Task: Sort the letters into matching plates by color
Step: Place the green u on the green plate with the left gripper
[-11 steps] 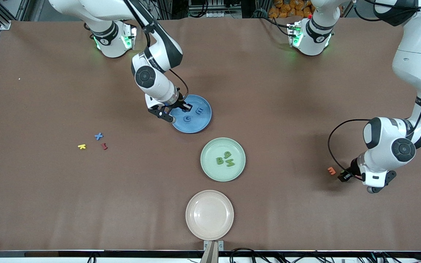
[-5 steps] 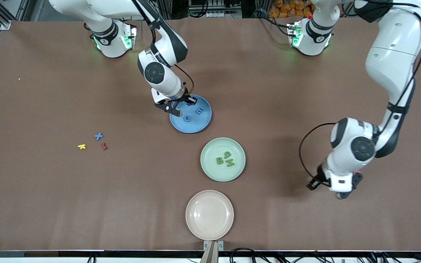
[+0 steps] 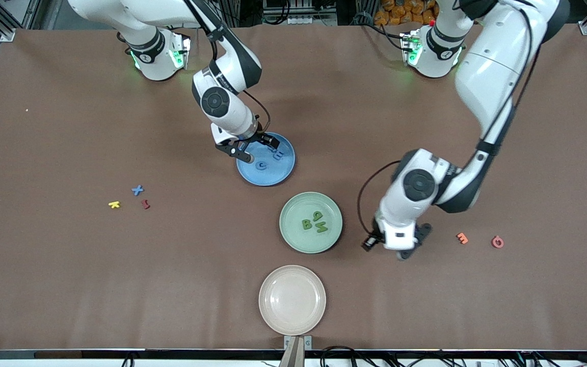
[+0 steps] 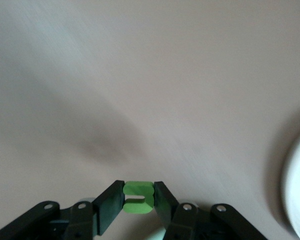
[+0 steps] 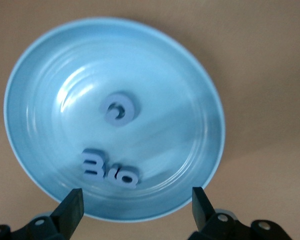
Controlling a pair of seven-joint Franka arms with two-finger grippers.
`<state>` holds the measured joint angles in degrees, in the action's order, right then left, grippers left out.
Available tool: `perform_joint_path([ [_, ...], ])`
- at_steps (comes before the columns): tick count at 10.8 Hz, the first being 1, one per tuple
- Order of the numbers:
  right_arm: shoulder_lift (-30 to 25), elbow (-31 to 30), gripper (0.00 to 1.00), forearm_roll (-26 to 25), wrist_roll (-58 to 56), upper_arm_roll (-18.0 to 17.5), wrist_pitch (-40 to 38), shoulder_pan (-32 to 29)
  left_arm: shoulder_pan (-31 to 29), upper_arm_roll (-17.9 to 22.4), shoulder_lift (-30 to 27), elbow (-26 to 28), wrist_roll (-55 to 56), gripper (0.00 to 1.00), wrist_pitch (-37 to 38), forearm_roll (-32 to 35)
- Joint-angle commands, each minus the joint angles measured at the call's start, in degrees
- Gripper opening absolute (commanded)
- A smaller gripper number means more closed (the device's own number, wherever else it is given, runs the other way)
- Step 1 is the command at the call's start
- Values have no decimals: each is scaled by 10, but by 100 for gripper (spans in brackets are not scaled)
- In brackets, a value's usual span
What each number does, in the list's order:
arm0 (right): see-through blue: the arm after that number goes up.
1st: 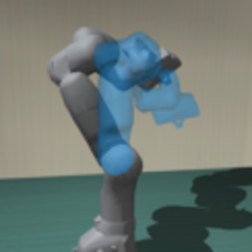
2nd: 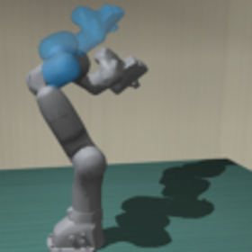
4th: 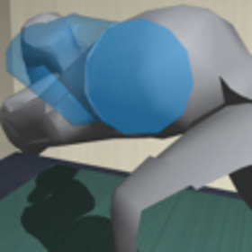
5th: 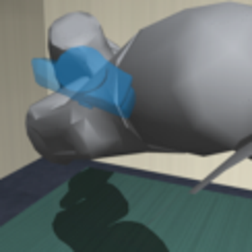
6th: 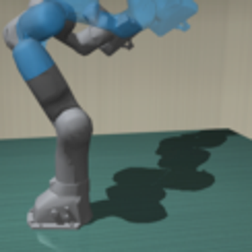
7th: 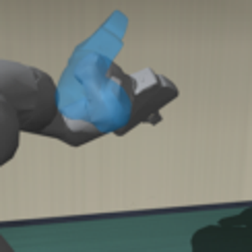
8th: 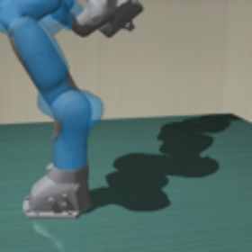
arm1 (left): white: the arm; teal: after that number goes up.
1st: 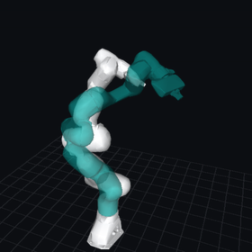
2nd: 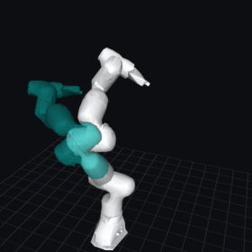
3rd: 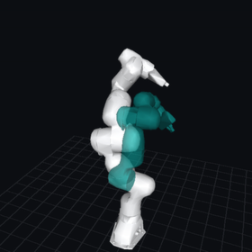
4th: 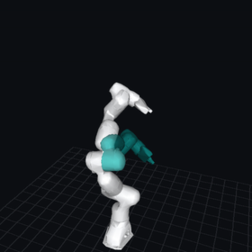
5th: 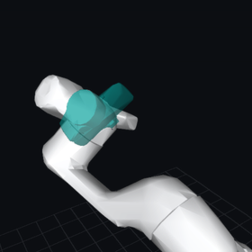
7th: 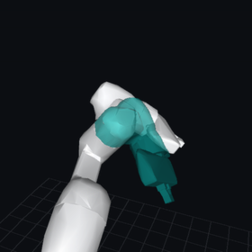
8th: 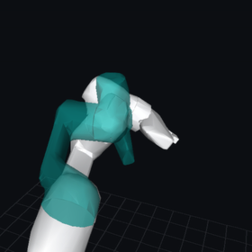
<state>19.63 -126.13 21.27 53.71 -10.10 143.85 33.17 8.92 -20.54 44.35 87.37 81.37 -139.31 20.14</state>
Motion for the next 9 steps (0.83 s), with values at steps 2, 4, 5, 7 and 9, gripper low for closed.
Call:
perform_joint_path([
  [2,-59,-39,96,0,-128,-2,-74,-119,88,8,-4,-27,76,0,4,6],
  [4,-64,-39,96,-36,-177,0,-87,-171,108,8,-3,-28,94,0,1,6],
  [5,-63,-38,96,-91,-200,0,-88,-202,109,8,-4,-28,105,18,1,7],
  [7,-63,-37,96,-168,-277,3,-89,-237,108,12,-8,-28,92,100,1,14],
  [9,-59,-37,100,-183,-423,19,-89,-270,93,15,-15,-25,45,100,8,17],
])
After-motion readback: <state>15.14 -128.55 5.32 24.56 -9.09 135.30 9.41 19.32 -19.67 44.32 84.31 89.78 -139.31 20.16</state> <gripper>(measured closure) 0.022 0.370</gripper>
